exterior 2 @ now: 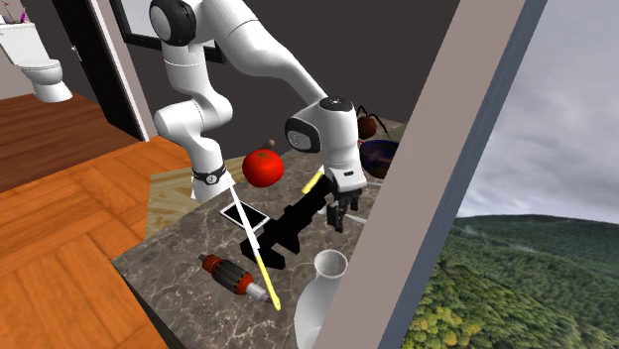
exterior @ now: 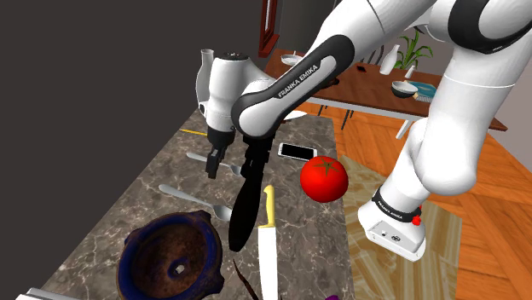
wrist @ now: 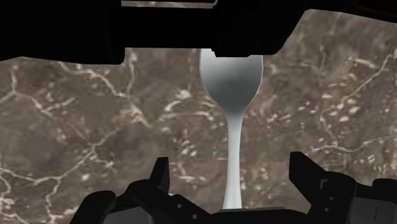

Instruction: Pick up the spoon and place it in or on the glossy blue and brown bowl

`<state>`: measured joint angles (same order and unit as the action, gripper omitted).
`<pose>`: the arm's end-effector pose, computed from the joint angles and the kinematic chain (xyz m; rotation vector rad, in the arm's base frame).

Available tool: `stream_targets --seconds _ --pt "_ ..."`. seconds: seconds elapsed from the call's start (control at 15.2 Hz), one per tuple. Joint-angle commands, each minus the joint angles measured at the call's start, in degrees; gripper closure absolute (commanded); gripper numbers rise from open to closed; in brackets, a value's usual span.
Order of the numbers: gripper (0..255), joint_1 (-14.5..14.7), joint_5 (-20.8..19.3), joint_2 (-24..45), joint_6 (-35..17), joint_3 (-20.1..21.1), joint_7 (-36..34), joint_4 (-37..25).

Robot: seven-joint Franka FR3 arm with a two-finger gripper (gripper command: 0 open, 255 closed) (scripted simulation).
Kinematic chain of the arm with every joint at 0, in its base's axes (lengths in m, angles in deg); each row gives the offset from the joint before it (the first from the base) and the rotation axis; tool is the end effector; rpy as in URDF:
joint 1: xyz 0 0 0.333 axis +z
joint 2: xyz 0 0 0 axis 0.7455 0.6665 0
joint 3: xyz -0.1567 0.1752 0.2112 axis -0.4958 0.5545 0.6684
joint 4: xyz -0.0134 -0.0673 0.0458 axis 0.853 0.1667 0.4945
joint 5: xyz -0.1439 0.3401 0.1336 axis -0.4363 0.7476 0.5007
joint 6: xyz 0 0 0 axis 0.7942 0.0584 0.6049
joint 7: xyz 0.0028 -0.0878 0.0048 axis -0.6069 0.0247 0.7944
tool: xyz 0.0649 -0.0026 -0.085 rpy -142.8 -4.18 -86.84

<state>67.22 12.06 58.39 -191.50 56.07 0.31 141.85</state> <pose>0.4689 0.3074 0.3122 -2.9059 -0.8620 -0.1641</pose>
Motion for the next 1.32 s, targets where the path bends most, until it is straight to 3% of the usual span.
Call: stream_targets --seconds 0.0,0.26,0.33,0.92,1.25 --pt "0 0.0 0.0 0.1 -0.1 0.0 0.0 0.0" --pt "0 0.0 0.0 0.1 -0.1 0.0 0.0 0.0" --pt "255 0.0 0.0 0.1 -0.1 0.0 0.0 0.0" --pt "255 0.0 0.0 0.1 -0.1 0.0 0.0 0.0" --pt "255 -0.2 0.7 -2.5 3.5 0.2 0.3 -1.1"
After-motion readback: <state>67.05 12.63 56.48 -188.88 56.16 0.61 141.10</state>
